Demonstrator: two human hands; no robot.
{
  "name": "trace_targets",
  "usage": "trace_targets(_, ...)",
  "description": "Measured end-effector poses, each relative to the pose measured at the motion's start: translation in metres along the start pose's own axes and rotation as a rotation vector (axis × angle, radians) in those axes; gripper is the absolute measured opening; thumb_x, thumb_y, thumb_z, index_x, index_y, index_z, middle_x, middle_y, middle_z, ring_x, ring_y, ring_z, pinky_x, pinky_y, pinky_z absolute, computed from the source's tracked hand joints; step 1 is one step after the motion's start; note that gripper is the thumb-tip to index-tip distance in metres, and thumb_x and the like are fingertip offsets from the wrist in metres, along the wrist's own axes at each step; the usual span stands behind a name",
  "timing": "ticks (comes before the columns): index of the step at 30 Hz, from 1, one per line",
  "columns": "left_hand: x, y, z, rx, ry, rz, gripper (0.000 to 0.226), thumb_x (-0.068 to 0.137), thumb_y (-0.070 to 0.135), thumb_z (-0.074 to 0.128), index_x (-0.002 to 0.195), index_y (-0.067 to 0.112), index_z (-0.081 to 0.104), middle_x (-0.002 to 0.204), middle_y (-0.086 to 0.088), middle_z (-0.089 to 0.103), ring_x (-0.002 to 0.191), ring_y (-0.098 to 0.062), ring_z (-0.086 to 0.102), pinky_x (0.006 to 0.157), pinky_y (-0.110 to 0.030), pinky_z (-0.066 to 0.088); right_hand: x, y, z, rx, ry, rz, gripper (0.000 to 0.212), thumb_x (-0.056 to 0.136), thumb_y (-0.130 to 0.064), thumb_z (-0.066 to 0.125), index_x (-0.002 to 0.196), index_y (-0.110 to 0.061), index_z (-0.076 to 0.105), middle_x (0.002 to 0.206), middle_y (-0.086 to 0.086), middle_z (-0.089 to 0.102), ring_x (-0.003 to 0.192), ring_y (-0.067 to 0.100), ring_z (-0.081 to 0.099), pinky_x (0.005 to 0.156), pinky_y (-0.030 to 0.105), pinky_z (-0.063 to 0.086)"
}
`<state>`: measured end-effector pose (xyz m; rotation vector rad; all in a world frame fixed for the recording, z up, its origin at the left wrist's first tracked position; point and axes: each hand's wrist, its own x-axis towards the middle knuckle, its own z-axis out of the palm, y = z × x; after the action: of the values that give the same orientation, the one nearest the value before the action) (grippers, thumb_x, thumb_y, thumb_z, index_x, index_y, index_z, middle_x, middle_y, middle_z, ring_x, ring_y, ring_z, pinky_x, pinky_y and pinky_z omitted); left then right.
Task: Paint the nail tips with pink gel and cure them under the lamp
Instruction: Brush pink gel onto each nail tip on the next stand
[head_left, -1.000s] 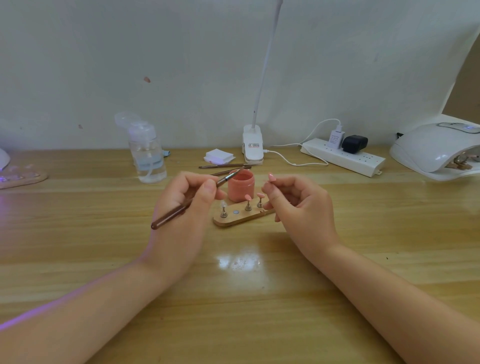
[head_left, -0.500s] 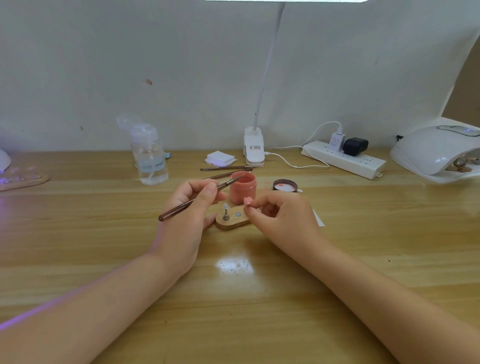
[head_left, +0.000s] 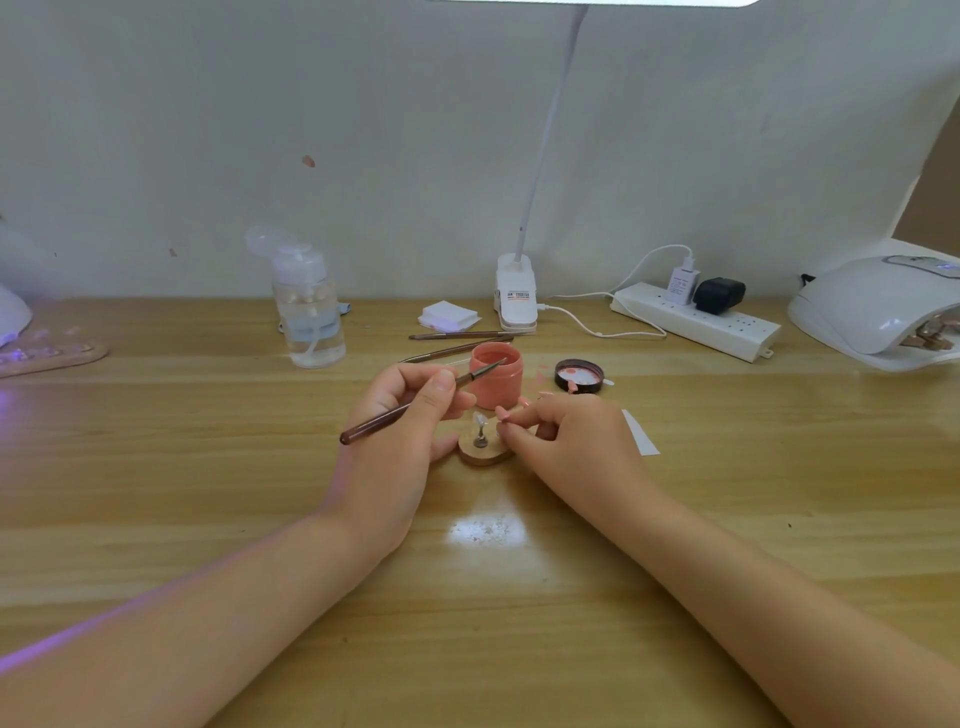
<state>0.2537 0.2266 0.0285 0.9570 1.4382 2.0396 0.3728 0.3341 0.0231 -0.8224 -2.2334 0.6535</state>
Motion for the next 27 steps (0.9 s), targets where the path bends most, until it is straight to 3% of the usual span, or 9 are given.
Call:
trace_targets(3,0.000,0.000,0.000,0.003,0.002,-0.001,0.013,0.096,0.019,0.058,0.086,0.022,0.066,0.081,0.010,0.072,0.090,-0.007,0.068,0.088,-0.051,0.056,0.000,-0.001,-0.001,-0.082,-0.029,0.000,0.011,0.087,-0.026,0.068,0.087,-0.024,0.078,0.050,-0.018,0.046,0.072,-0.009,0.055,0.063,0.001,0.032)
trace_targets(5,0.000,0.000,0.000,0.006,0.001,0.002,0.011,0.095,0.020,0.058,0.088,0.021,0.066,0.081,0.010,0.072,0.090,-0.007,0.068,0.088,-0.050,0.056,-0.002,-0.001,-0.001,-0.153,-0.023,-0.017,0.013,0.087,-0.030,0.067,0.084,-0.024,0.078,0.066,-0.011,0.067,0.092,0.004,0.062,0.067,0.005,0.032)
trace_targets(7,0.000,0.000,-0.001,0.008,0.004,0.002,0.010,0.096,0.020,0.058,0.089,0.021,0.066,0.081,0.010,0.072,0.090,-0.007,0.068,0.088,-0.050,0.056,-0.007,-0.002,0.000,-0.184,0.042,-0.062,0.015,0.086,-0.033,0.069,0.080,-0.022,0.078,0.080,-0.002,0.074,0.097,0.010,0.065,0.075,0.015,0.036)
trace_targets(10,0.000,-0.001,-0.002,0.011,0.004,0.007,0.012,0.096,0.022,0.058,0.088,0.024,0.067,0.082,0.009,0.073,0.091,-0.006,0.068,0.087,-0.049,0.056,-0.011,-0.009,0.002,-0.213,0.077,-0.128,0.018,0.085,-0.036,0.068,0.078,-0.022,0.078,0.074,-0.004,0.073,0.092,0.009,0.063,0.073,0.014,0.028)
trace_targets(14,-0.001,-0.003,-0.002,0.023,-0.021,0.029,0.024,0.097,0.023,0.058,0.078,0.032,0.069,0.083,0.010,0.073,0.091,-0.004,0.068,0.083,-0.044,0.056,-0.009,-0.011,0.003,-0.248,-0.011,-0.130,0.019,0.090,-0.040,0.061,0.088,-0.030,0.077,0.091,-0.005,0.074,0.100,0.008,0.061,0.071,0.013,0.021)
trace_targets(18,-0.002,-0.004,-0.003,0.057,-0.058,0.048,0.019,0.095,0.028,0.060,0.079,0.035,0.069,0.083,0.011,0.072,0.091,-0.002,0.068,0.085,-0.047,0.056,-0.009,-0.011,0.006,-0.314,-0.061,-0.170,0.022,0.095,-0.041,0.053,0.093,-0.032,0.074,0.095,-0.003,0.072,0.105,0.015,0.059,0.085,0.020,0.030)
trace_targets(23,-0.002,-0.004,-0.003,0.048,-0.069,0.056,0.010,0.086,0.037,0.061,0.080,0.035,0.069,0.084,0.009,0.073,0.092,-0.003,0.068,0.082,-0.044,0.057,-0.008,-0.012,0.006,-0.300,-0.083,-0.147,0.022,0.095,-0.041,0.053,0.094,-0.032,0.074,0.096,-0.002,0.072,0.102,0.015,0.060,0.071,0.020,0.022)
trace_targets(27,-0.003,-0.005,-0.002,0.020,-0.082,0.068,0.018,0.094,0.027,0.061,0.080,0.034,0.070,0.082,0.008,0.072,0.090,-0.004,0.068,0.076,-0.035,0.058,-0.007,-0.012,0.005,-0.274,-0.105,-0.115,0.023,0.094,-0.043,0.054,0.097,-0.032,0.075,0.098,0.001,0.072,0.103,0.016,0.060,0.087,0.025,0.034)
